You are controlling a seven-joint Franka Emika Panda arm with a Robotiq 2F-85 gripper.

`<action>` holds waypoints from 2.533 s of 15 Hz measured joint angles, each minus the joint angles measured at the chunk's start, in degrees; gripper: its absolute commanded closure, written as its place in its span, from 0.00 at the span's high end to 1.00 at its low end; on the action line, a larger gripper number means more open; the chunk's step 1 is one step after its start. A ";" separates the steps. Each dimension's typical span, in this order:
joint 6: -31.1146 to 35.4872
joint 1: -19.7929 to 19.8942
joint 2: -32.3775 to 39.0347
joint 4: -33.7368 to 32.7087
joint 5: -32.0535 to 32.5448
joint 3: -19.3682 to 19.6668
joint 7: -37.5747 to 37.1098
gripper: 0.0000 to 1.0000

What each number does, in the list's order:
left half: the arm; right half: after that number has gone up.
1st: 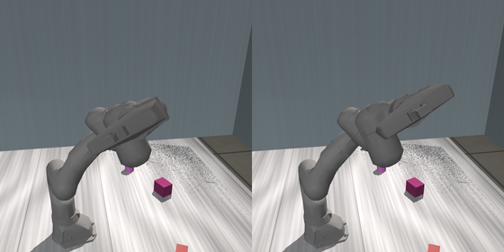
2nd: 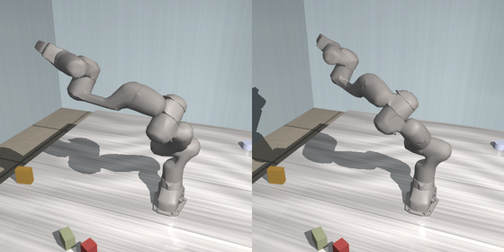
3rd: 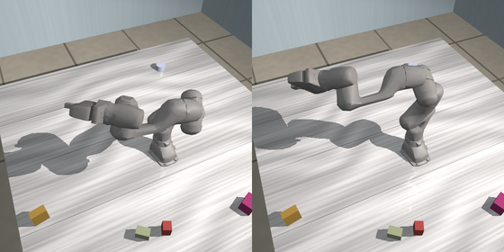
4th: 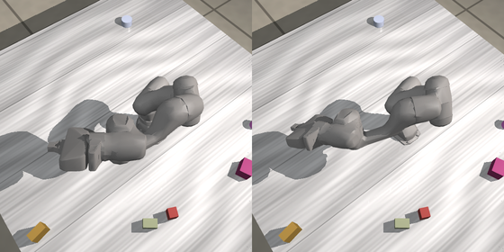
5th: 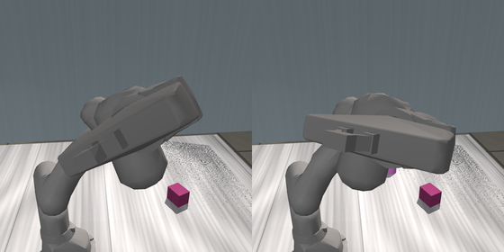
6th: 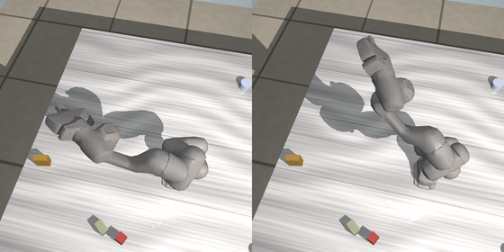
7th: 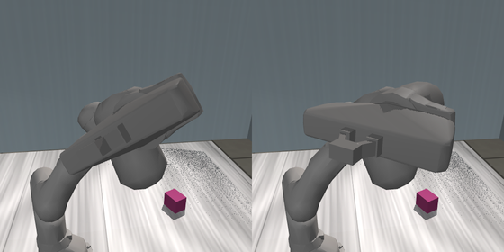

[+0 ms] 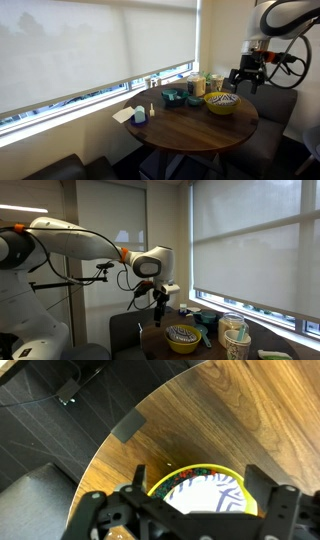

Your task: Remove the paper plate from the yellow bowl and put it on the table

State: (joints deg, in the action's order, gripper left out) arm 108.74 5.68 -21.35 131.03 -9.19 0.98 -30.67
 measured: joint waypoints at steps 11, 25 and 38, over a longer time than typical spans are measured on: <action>3.97 2.93 3.40 0.22 -2.64 2.12 -9.64 0.98; 5.30 2.88 6.72 -0.23 -2.37 1.52 -15.24 0.21; 5.93 3.09 5.76 -0.88 -1.80 1.60 -18.04 0.01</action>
State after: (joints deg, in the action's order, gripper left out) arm 114.67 8.77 -15.60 130.15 -10.99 2.59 -48.71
